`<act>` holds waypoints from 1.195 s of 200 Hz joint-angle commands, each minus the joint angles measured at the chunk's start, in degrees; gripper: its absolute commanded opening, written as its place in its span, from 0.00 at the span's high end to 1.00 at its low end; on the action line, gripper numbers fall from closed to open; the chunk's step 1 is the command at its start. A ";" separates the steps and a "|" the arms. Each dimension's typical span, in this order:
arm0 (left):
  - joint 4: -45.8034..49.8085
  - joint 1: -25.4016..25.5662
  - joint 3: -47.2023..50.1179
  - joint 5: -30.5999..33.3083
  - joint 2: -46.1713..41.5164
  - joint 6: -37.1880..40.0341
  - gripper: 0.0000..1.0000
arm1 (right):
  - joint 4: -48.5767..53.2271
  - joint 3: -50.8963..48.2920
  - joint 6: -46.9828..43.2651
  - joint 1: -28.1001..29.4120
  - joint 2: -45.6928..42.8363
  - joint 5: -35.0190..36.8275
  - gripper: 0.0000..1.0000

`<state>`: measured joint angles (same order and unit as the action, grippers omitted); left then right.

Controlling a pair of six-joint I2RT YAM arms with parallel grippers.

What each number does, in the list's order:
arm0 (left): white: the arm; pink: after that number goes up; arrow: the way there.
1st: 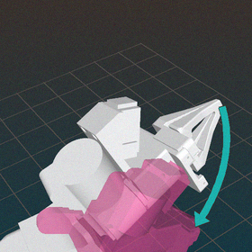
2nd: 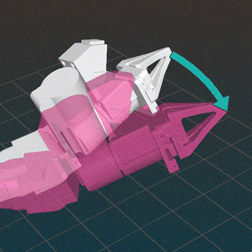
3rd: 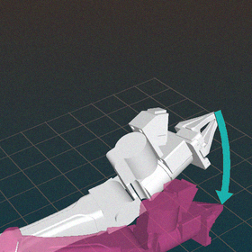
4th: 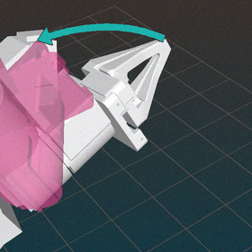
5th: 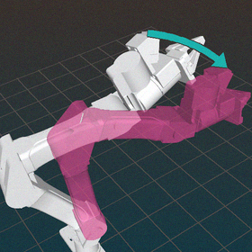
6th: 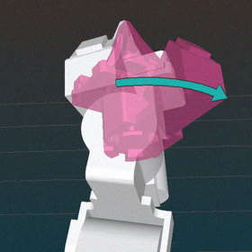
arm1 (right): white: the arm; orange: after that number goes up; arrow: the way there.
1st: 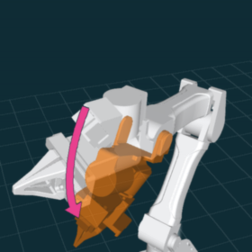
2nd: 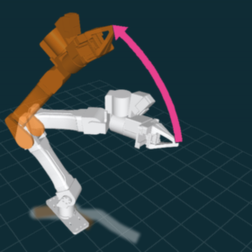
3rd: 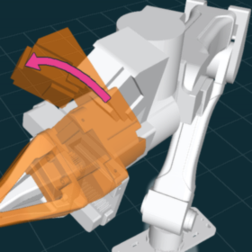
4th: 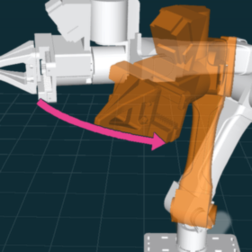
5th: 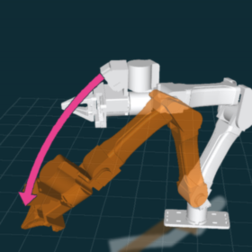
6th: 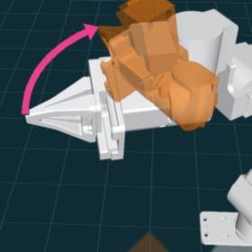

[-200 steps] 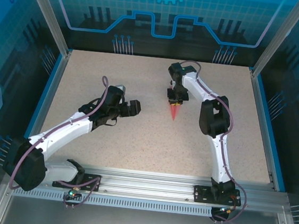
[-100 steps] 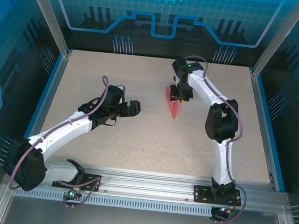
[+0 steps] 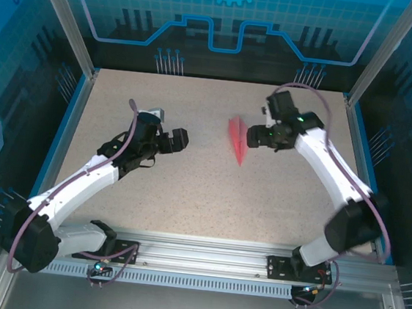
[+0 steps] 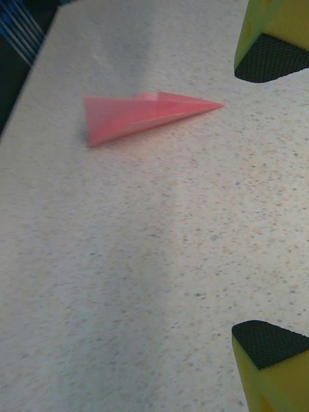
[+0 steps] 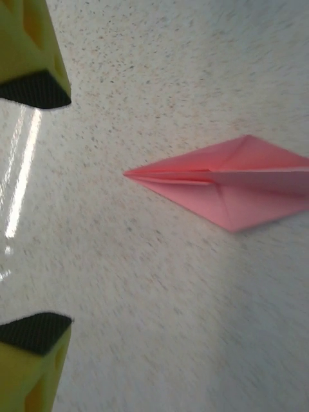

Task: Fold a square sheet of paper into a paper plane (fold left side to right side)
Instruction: Reset both arms

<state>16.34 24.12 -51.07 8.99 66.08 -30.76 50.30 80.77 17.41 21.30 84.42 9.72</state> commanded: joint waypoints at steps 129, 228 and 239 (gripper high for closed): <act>-27.36 -6.19 16.22 28.09 4.51 25.33 0.01 | -71.23 -57.48 -12.29 -20.55 -19.27 1.83 0.00; -58.37 -15.16 30.68 4.45 10.68 35.99 0.01 | -88.07 -58.11 -16.46 -22.01 -7.93 -12.81 0.00; -61.44 -17.31 31.67 0.23 11.90 35.66 0.01 | -93.12 -59.55 -15.76 -22.00 -5.54 -13.14 0.00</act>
<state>-33.85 10.55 -20.95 20.18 76.49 2.79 -32.64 22.15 2.26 0.21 75.88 0.56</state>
